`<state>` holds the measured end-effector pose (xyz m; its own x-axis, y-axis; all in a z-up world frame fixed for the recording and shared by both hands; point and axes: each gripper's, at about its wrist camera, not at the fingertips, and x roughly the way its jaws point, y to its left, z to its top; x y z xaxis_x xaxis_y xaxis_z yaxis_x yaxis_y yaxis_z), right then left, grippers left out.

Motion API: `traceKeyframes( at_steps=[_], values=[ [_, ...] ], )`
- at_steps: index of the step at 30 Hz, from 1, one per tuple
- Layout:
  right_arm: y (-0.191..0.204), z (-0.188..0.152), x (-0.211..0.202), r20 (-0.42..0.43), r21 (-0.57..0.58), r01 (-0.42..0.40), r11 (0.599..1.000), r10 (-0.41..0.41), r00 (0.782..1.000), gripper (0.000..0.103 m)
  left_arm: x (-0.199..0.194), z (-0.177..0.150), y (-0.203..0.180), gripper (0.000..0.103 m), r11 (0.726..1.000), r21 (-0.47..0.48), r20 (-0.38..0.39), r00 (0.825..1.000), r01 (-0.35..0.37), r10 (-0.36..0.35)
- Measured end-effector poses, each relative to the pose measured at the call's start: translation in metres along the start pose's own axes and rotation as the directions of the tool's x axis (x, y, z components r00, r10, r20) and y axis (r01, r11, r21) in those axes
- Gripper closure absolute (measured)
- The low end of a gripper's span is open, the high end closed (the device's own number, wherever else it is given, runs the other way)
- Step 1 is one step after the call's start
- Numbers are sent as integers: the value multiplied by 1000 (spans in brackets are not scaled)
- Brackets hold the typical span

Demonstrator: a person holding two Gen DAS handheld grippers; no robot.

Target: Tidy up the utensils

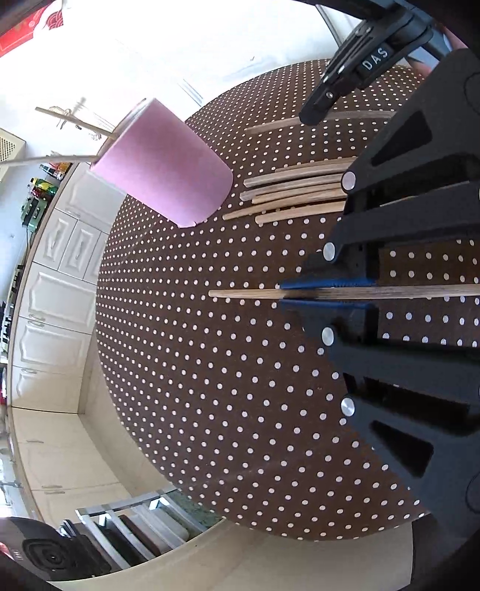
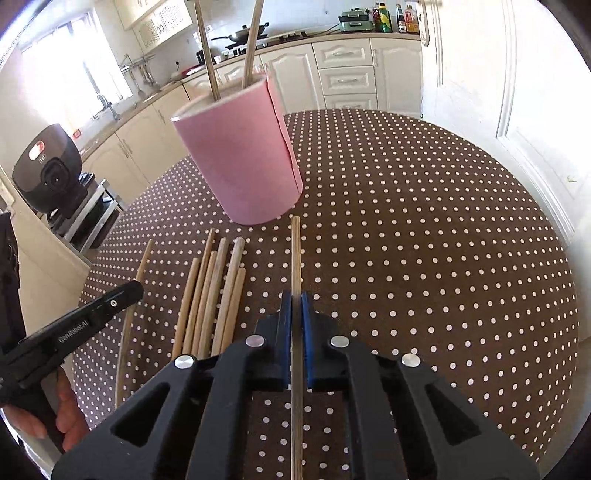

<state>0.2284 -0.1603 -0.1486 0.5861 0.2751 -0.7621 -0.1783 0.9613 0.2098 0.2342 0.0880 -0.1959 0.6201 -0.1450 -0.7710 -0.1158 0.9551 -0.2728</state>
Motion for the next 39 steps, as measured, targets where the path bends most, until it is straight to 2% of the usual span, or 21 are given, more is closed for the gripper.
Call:
traceKeyframes(
  at_steps=[7, 14, 24, 39],
  values=[
    [5, 3, -15, 47, 3, 3, 1000, -3, 999, 99, -20, -2, -14, 97, 998, 34, 68, 997, 43, -45],
    [5, 4, -36, 107, 3, -5, 1000, 4, 994, 99, -46, -1, -22, 97, 996, 48, 169, 982, 71, -78],
    [12, 9, -60, 192, -15, -6, 1000, 8, 981, 99, -76, -3, -40, 97, 994, 87, 242, 966, 66, -86],
    [14, 33, -93, 306, -22, -17, 1000, 22, 952, 99, -106, 16, -67, 97, 990, 129, 325, 942, 48, -88]
  ],
)
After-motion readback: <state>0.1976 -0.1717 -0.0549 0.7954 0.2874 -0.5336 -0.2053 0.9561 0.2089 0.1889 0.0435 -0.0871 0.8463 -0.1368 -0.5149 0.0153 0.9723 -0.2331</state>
